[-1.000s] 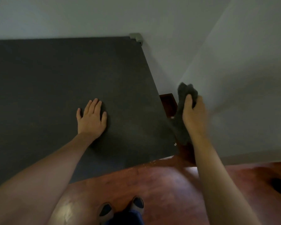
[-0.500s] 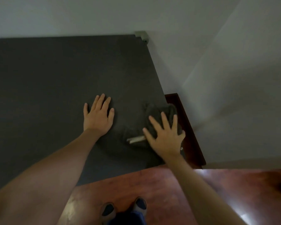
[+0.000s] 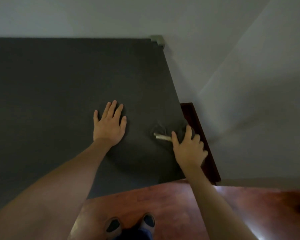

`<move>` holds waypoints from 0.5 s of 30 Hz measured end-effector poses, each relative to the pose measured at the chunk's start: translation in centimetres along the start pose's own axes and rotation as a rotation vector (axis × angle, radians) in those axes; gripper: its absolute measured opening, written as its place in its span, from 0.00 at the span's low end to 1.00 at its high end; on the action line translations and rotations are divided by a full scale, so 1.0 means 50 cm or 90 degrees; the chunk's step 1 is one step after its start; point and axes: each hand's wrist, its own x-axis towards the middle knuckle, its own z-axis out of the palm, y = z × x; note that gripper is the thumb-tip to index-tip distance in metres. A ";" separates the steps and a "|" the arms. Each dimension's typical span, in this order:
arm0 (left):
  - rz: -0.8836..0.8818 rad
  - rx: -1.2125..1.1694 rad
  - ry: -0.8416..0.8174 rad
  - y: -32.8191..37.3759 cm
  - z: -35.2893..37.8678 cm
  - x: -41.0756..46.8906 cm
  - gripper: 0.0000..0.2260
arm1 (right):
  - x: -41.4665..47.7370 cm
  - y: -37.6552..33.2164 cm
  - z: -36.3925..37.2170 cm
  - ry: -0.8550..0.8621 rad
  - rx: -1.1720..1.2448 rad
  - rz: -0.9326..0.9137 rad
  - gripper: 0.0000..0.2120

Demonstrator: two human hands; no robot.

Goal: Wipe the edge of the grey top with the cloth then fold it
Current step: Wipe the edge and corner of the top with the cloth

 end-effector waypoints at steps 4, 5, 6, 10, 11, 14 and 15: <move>0.000 -0.002 -0.009 -0.003 -0.001 0.000 0.24 | 0.105 -0.085 0.011 -0.037 0.020 -0.034 0.28; 0.001 -0.005 -0.007 -0.002 0.000 0.000 0.24 | 0.097 -0.088 0.016 -0.033 0.012 -0.054 0.27; 0.000 -0.006 -0.004 -0.004 -0.001 -0.001 0.23 | 0.077 -0.084 0.022 -0.029 0.004 -0.089 0.26; 0.013 -0.017 -0.011 -0.008 -0.004 -0.001 0.22 | -0.055 -0.011 0.027 0.007 -0.012 -0.371 0.29; 0.022 -0.014 -0.017 -0.013 -0.007 0.000 0.22 | -0.060 0.005 0.024 -0.015 -0.022 -0.424 0.32; -0.010 -0.015 -0.011 -0.047 -0.011 -0.005 0.24 | 0.036 0.001 0.018 -0.033 -0.012 -0.411 0.37; -0.055 -0.023 0.003 -0.066 -0.013 -0.008 0.24 | 0.084 -0.023 0.020 -0.031 -0.004 -0.381 0.36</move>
